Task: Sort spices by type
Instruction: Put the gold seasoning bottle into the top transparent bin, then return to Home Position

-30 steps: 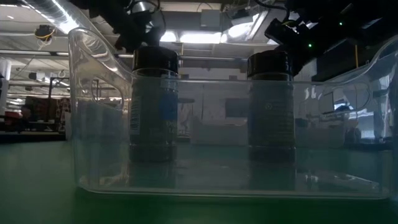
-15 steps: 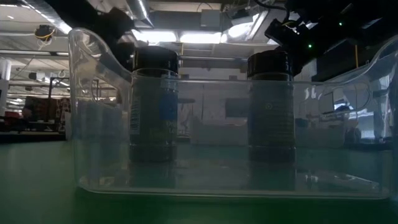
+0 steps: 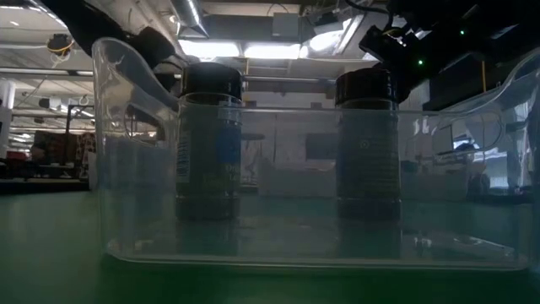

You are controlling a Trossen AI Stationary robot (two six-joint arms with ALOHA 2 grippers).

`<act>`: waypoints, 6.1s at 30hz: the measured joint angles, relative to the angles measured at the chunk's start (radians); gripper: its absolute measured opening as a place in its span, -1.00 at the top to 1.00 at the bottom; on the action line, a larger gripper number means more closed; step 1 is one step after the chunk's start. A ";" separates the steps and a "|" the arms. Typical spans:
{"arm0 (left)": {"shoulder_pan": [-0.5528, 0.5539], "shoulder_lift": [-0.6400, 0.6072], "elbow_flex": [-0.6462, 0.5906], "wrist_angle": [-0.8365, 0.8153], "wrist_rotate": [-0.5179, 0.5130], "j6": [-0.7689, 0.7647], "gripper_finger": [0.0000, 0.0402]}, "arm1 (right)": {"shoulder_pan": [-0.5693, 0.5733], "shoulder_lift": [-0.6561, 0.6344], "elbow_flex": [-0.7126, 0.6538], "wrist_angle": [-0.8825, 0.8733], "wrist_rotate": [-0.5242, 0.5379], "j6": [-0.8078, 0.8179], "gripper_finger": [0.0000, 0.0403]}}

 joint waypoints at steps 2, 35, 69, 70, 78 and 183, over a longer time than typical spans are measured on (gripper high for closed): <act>0.004 0.012 -0.017 0.022 0.002 -0.005 -0.31 | 0.000 0.000 0.000 0.000 0.000 0.001 -0.56; 0.017 0.160 -0.053 0.084 0.030 -0.009 -0.38 | 0.000 0.000 0.000 -0.005 0.000 0.005 -0.56; -0.440 -0.239 0.048 -0.199 0.511 0.187 -0.11 | 0.001 -0.021 0.000 0.002 -0.161 0.118 -0.53; -0.463 -0.247 0.035 -0.195 0.511 0.189 -0.04 | 0.001 -0.037 0.001 -0.005 -0.167 0.125 -0.50; -0.579 -0.280 -0.144 -0.039 0.552 0.131 0.55 | 0.001 -0.226 0.000 -0.150 -0.158 0.126 0.02; -0.776 -1.237 -0.694 0.014 0.357 0.096 0.97 | 0.000 -1.202 -0.586 -0.077 -0.289 0.173 0.92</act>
